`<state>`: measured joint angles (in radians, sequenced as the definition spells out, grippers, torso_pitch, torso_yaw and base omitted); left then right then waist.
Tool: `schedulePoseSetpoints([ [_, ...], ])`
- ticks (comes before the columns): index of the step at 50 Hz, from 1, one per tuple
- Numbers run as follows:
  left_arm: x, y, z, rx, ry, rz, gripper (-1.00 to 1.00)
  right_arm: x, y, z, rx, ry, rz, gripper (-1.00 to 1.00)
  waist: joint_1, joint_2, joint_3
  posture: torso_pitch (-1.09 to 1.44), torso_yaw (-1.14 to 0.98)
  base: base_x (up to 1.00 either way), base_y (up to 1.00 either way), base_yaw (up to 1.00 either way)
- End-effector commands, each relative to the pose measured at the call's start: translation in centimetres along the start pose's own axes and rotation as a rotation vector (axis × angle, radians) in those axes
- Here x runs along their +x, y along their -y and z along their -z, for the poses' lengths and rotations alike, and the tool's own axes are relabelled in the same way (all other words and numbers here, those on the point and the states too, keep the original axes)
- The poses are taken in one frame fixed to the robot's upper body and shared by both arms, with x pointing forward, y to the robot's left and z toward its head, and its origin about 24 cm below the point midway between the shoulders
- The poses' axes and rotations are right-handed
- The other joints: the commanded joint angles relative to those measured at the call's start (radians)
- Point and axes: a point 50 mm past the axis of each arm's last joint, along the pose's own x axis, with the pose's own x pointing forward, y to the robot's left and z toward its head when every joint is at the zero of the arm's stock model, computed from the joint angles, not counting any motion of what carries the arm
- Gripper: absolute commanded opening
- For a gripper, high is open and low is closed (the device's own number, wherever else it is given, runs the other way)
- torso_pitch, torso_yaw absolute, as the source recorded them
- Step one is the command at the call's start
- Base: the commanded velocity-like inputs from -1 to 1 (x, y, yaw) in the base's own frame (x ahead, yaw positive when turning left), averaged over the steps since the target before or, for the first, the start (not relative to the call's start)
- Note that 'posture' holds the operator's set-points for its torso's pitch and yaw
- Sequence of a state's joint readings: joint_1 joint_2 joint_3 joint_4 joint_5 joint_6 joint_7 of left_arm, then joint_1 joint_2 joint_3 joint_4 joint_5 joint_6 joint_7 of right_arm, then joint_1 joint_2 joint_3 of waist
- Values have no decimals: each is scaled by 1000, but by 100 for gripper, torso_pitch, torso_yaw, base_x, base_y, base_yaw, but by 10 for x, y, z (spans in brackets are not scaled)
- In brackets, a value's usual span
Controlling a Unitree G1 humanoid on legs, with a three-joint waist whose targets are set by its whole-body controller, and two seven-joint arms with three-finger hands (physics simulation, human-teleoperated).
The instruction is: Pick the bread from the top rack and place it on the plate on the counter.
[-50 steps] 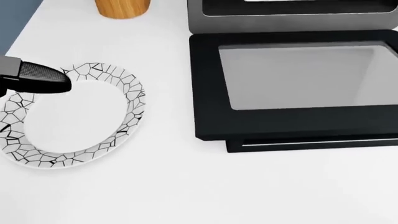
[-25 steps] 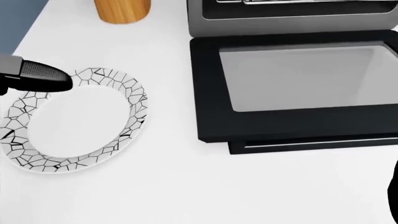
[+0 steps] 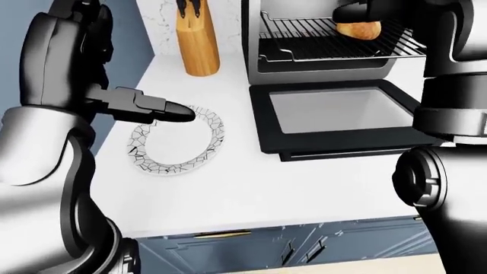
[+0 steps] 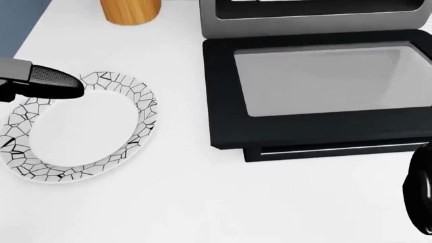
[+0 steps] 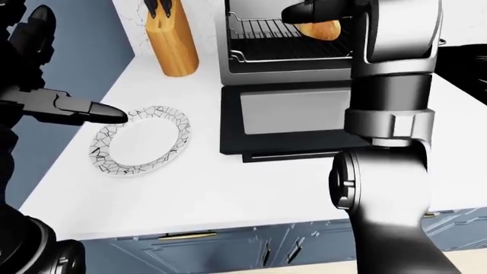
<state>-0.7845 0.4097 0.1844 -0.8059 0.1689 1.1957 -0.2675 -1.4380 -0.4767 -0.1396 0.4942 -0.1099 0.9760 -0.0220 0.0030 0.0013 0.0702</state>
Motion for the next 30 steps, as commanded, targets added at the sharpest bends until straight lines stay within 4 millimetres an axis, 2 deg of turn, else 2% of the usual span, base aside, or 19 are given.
schedulePoseSetpoints([
  [1, -1, -5, -11, 15, 64, -31, 100, -6, 6, -22, 0, 97, 31, 100, 0, -1, -29, 0, 0, 0, 0, 0],
  [6, -1, -6, -12, 16, 65, -28, 100, 0, 5, -23, -14, 97, 41, 100, 0, 2, -30, 0, 0, 0, 0, 0],
  [11, -3, -6, -12, 21, 64, -25, 100, 8, 5, -16, -14, 84, 51, 100, -1, 2, -29, 0, 0, 0, 0, 0],
  [30, -2, -5, -9, 25, 56, -21, 100, 21, 0, -13, -3, 80, 58, 100, -1, 2, -33, 0, 0, 0, 0, 0],
])
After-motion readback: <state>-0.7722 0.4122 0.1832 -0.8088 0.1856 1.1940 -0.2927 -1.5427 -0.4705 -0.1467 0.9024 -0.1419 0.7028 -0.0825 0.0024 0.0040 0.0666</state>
